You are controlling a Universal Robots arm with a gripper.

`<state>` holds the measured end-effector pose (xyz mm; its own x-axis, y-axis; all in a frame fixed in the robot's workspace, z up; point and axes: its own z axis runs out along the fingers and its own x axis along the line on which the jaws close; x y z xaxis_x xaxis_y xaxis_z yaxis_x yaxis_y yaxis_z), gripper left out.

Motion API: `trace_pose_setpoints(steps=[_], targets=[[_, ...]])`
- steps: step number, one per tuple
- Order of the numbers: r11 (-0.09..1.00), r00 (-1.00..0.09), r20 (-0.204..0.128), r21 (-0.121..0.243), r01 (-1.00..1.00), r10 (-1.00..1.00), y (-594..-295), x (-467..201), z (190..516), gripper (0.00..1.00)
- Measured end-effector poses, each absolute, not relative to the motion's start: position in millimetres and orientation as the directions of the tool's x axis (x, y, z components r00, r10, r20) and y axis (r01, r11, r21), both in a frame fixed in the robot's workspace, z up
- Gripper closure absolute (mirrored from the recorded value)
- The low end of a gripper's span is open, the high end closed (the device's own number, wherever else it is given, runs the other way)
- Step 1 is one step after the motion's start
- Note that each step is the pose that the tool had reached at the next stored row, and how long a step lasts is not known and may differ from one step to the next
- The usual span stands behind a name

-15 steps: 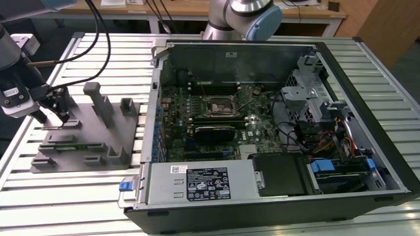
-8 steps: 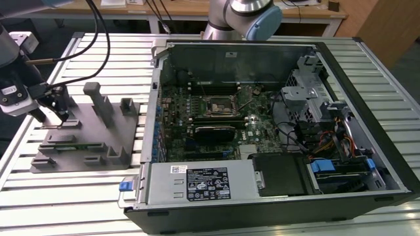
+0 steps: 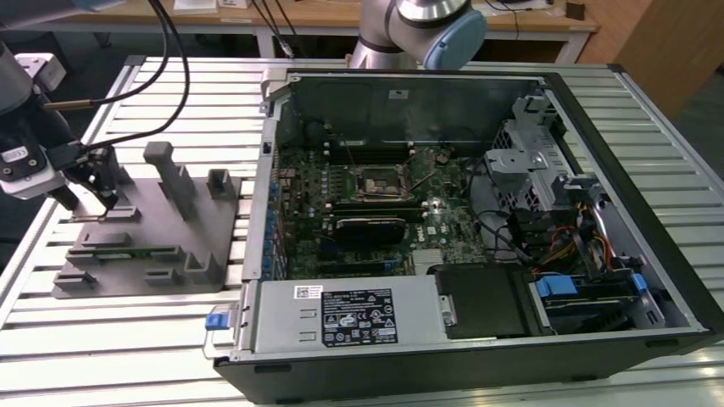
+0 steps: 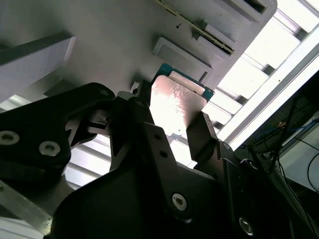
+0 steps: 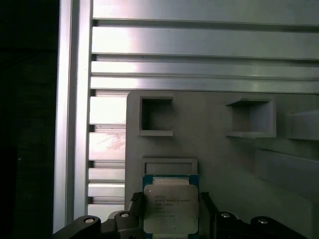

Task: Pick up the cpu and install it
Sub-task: 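Pick up the cpu and move it towards the insertion slot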

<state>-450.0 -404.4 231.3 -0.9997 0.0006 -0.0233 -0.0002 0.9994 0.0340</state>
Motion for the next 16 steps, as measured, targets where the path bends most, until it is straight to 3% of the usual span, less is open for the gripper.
trace_pose_setpoints(steps=[16], targets=[[0.999,-1.0,-0.023,0.034,0.0,0.001,-404.4,-449.9,241.0,0.47]])
